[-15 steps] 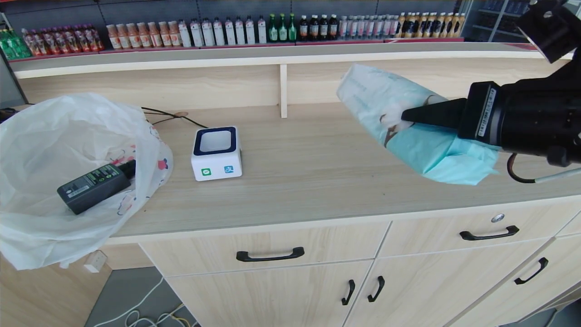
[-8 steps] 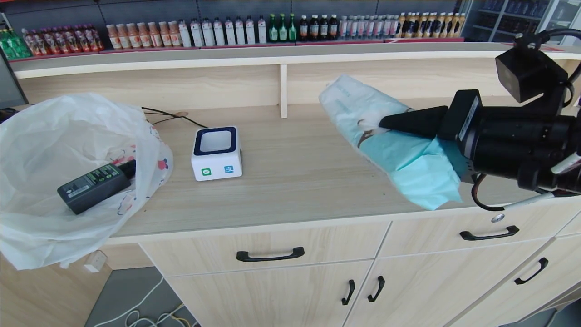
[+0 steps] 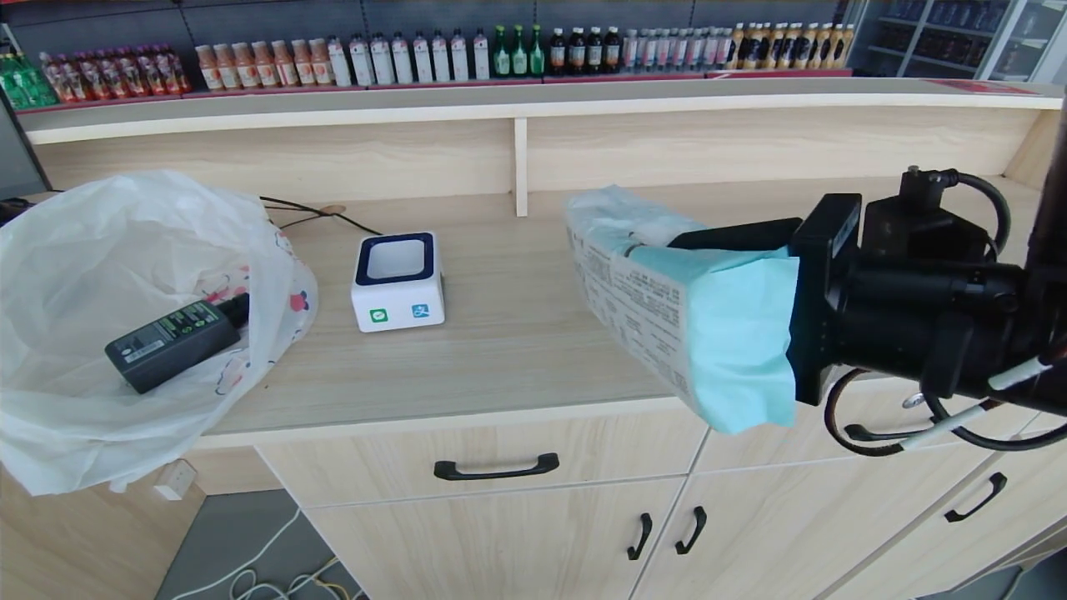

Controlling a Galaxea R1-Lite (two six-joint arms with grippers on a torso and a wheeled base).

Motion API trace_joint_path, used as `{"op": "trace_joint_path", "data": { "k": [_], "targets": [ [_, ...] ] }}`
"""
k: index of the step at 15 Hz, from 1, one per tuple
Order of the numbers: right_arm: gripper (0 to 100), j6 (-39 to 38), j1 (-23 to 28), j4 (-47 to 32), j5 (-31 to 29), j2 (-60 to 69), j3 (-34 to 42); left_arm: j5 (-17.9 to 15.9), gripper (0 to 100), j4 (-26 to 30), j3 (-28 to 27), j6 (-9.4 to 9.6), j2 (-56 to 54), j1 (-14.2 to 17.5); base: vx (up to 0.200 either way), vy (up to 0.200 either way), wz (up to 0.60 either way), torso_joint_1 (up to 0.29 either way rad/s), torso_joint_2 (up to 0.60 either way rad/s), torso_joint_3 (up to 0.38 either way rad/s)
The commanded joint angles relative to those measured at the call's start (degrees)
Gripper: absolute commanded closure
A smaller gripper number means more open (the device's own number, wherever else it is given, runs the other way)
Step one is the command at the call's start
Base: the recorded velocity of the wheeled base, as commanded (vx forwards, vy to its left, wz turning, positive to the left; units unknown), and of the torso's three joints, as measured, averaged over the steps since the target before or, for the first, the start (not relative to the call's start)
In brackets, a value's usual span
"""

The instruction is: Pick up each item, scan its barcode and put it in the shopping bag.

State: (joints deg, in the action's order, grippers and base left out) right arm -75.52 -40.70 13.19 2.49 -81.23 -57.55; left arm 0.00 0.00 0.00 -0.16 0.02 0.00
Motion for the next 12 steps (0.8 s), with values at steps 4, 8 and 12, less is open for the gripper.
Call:
{"op": "trace_joint_path", "data": {
  "k": [4, 8, 12],
  "targets": [
    [100, -4.5, 0.0, -2.2, 9.5, 4.3, 9.5, 0.0, 0, 0.0, 0.0, -0.02, 0.0, 0.0, 0.000, 0.000, 0.00, 0.000, 0.00, 0.000],
    [100, -11.8, 2.6, -2.2, 18.5, 7.8, 11.1, 0.0, 0, 0.0, 0.0, -0.02, 0.0, 0.0, 0.000, 0.000, 0.00, 0.000, 0.00, 0.000],
    [100, -14.0, 6.0, -2.0, 28.8, 9.4, 11.4, 0.0, 0, 0.0, 0.0, -0.02, 0.0, 0.0, 0.000, 0.000, 0.00, 0.000, 0.00, 0.000]
  ]
}}
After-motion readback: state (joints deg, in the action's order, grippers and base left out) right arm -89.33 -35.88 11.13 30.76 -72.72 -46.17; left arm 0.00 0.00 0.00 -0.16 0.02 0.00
